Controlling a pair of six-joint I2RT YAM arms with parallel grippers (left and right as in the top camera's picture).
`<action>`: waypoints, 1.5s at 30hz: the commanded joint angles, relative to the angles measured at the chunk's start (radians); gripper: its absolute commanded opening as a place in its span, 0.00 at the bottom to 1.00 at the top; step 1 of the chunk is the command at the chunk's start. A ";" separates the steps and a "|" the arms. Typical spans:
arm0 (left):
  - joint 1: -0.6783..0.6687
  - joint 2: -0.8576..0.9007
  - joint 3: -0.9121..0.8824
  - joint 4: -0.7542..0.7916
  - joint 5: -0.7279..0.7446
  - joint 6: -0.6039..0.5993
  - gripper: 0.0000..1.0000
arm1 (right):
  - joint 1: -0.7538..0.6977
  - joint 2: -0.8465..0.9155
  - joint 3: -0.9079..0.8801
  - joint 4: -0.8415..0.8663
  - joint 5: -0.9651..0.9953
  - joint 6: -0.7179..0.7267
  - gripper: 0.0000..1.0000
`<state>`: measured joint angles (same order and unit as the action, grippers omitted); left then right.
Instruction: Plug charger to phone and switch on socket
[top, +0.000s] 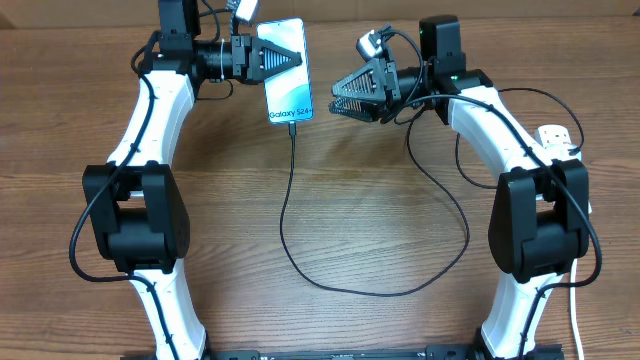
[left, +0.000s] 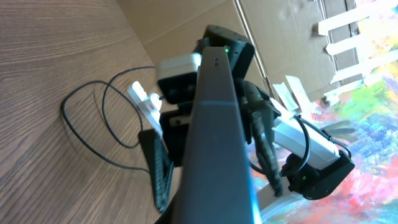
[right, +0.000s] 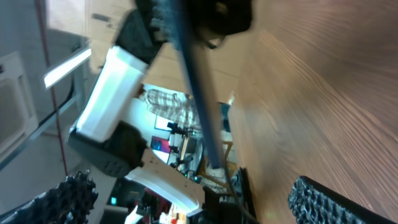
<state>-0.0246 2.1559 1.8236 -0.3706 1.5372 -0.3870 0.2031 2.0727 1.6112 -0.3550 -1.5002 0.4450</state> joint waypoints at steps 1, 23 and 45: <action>0.002 -0.031 0.004 0.002 0.045 0.026 0.04 | 0.019 -0.028 0.011 -0.098 0.115 -0.114 1.00; 0.002 -0.031 -0.016 -0.234 0.001 0.051 0.04 | 0.182 -0.028 0.011 -0.433 0.131 -0.498 0.61; -0.002 -0.031 -0.016 -0.234 -0.114 -0.229 0.04 | 0.183 -0.028 0.011 -0.169 0.209 -0.111 0.44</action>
<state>-0.0246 2.1559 1.8069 -0.6071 1.4155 -0.5274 0.3859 2.0727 1.6115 -0.5331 -1.3071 0.2939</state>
